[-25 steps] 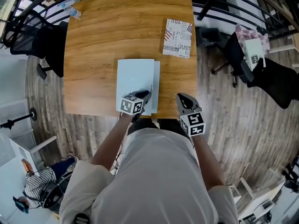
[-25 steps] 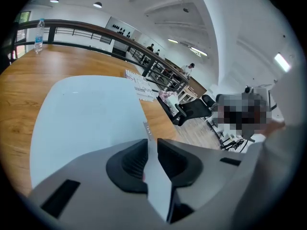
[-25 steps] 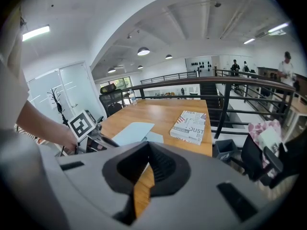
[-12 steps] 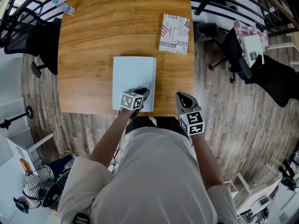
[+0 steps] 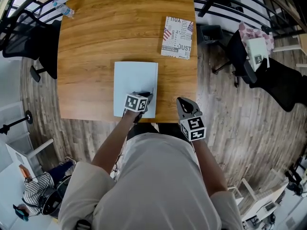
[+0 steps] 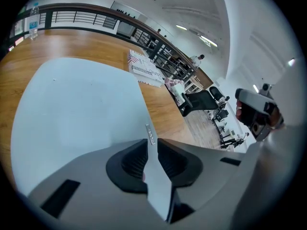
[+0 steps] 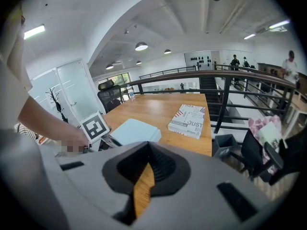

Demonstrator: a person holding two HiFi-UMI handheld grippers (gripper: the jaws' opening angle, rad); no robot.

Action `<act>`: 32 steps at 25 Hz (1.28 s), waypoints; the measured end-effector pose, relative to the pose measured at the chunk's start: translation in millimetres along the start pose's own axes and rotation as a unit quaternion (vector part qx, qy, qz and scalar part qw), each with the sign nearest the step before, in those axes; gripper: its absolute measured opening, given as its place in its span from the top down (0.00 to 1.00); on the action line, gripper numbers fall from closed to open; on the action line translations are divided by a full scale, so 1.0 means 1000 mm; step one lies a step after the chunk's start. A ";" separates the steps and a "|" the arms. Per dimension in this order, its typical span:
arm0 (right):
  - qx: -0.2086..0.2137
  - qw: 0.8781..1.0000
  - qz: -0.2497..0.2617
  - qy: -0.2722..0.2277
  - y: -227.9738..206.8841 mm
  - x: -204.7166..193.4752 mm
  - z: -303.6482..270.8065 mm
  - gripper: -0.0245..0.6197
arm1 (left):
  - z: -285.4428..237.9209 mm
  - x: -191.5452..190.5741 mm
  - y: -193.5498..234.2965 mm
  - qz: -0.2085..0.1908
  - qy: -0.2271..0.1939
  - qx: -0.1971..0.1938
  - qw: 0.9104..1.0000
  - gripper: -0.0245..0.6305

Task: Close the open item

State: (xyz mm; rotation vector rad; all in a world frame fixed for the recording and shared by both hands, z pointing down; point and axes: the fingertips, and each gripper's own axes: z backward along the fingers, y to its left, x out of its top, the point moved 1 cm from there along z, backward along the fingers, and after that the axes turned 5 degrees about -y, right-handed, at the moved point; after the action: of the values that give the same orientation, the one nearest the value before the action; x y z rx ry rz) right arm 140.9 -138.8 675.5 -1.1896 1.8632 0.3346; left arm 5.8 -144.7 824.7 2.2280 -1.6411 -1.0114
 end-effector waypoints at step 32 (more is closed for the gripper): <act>0.056 0.997 0.047 -0.017 0.012 -0.010 0.024 0.96 | 0.008 0.014 -0.005 0.056 -0.085 0.029 0.994 0.85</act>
State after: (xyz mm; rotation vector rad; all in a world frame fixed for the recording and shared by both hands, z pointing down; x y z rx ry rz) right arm 144.9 -111.9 666.9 -1.0173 1.8879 0.2968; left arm 6.2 -153.5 810.2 2.1090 -1.8661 -1.1663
